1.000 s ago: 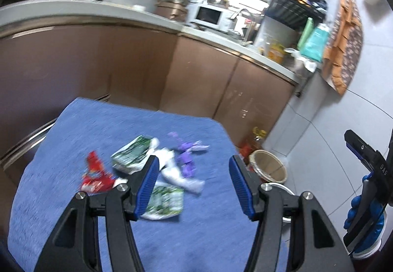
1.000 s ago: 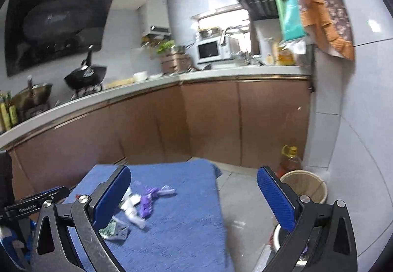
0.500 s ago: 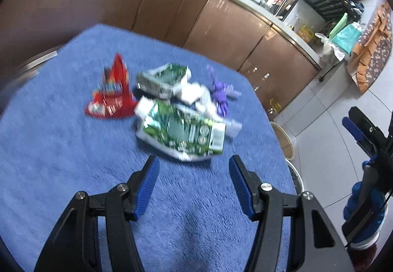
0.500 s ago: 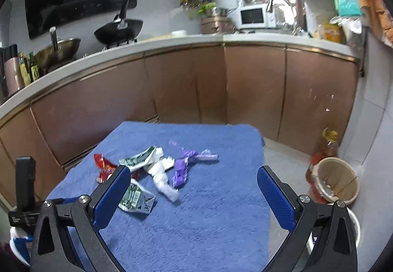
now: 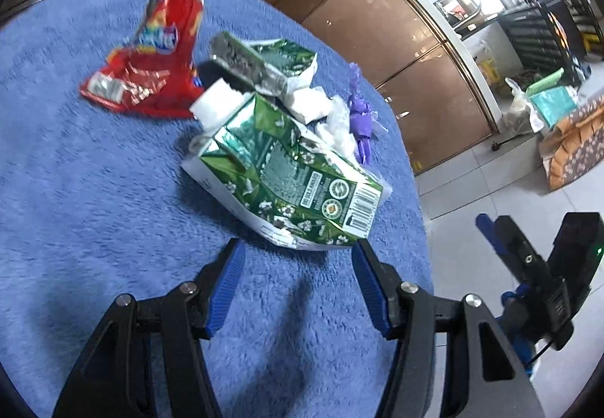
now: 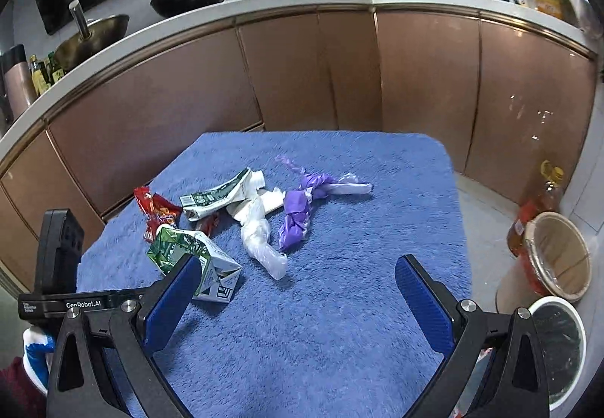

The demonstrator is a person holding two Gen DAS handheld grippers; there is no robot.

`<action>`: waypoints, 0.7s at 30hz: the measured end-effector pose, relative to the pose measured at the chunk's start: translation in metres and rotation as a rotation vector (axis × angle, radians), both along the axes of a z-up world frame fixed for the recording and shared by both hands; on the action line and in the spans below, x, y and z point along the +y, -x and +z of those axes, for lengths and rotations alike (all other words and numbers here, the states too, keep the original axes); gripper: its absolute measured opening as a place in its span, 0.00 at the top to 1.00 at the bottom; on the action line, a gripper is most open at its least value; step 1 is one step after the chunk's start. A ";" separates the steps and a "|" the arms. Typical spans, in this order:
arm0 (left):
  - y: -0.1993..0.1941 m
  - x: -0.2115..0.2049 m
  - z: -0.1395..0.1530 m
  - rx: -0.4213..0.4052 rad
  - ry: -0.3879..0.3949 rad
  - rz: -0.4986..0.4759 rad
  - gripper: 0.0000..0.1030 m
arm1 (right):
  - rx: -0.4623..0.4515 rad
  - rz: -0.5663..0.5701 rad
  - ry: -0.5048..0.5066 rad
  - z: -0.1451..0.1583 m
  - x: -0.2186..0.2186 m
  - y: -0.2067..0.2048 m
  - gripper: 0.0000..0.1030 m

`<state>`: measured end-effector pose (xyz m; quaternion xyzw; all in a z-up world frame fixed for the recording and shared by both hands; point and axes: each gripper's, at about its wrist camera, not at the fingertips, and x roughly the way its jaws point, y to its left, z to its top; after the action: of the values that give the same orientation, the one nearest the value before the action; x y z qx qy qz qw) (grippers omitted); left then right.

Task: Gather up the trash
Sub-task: 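Grasp the green milk carton with the left tool while the right tool grasps the purple glove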

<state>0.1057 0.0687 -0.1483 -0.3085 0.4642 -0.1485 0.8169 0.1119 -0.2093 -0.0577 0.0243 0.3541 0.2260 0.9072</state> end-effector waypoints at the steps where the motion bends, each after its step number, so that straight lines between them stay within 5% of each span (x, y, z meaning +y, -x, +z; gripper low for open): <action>1: -0.001 0.001 -0.002 0.000 0.011 0.005 0.45 | 0.004 0.008 -0.001 -0.002 0.001 -0.004 0.01; 14: -0.031 0.028 -0.016 0.040 0.209 0.112 0.47 | 0.080 0.150 -0.020 -0.032 0.025 -0.043 0.39; 21: -0.040 0.037 -0.020 0.042 0.226 0.123 0.53 | 0.139 0.228 -0.016 -0.057 0.043 -0.055 0.49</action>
<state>0.1454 0.1054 -0.1687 -0.4294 0.4418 -0.1430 0.7746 0.1666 -0.1665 -0.1151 0.0069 0.4146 0.3282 0.8488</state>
